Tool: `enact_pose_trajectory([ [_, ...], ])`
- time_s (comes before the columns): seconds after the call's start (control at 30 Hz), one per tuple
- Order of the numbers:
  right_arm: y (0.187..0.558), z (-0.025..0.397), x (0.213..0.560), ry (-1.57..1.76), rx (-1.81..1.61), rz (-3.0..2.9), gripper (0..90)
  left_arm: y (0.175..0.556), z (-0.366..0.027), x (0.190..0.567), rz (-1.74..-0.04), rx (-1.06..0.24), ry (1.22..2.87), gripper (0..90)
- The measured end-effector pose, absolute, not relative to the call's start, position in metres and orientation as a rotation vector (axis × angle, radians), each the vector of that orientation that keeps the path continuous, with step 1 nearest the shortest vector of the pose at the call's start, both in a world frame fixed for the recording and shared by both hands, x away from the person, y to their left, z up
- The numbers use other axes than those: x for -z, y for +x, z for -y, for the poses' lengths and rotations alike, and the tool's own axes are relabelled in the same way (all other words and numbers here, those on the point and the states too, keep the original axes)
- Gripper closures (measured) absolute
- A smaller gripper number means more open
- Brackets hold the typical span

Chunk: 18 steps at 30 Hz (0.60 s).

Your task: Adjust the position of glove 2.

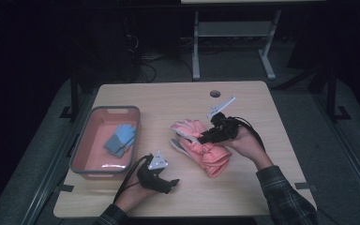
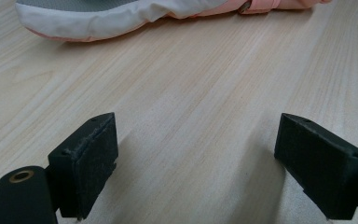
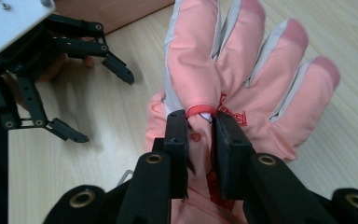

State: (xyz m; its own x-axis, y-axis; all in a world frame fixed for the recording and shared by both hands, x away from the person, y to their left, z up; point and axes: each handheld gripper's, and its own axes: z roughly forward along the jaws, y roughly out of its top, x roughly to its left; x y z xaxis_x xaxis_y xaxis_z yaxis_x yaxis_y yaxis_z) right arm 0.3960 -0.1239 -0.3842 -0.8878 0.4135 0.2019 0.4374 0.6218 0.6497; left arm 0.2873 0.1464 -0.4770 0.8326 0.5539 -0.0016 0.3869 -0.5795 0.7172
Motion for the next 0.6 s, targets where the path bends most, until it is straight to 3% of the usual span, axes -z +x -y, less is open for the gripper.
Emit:
enact_pose_trajectory([
  [0.1, 0.396, 0.122, 0.386, -0.751, 1.140, 2.788, 69.8, 0.287, -0.146, 0.477, -0.686, -0.287, 2.258, 12.6],
  [0.27, 0.395, 0.129, 0.380, -0.801, 1.211, 2.779, 50.4, 0.287, -0.146, 0.477, -0.687, -0.289, 2.259, 12.5],
  [0.37, 0.394, 0.136, 0.375, -0.828, 1.259, 2.757, 46.3, 0.288, -0.146, 0.477, -0.685, -0.294, 2.263, 12.5],
  [0.47, 0.392, 0.146, 0.369, -0.852, 1.309, 2.752, 47.1, 0.288, -0.145, 0.476, -0.695, -0.298, 2.262, 12.9],
  [0.53, 0.391, 0.153, 0.367, -0.869, 1.329, 2.750, 52.9, 0.288, -0.143, 0.475, -0.718, -0.302, 2.261, 15.1],
  [0.6, 0.389, 0.161, 0.365, -0.891, 1.336, 2.752, 61.7, 0.289, -0.143, 0.472, -0.747, -0.311, 2.264, 24.5],
])
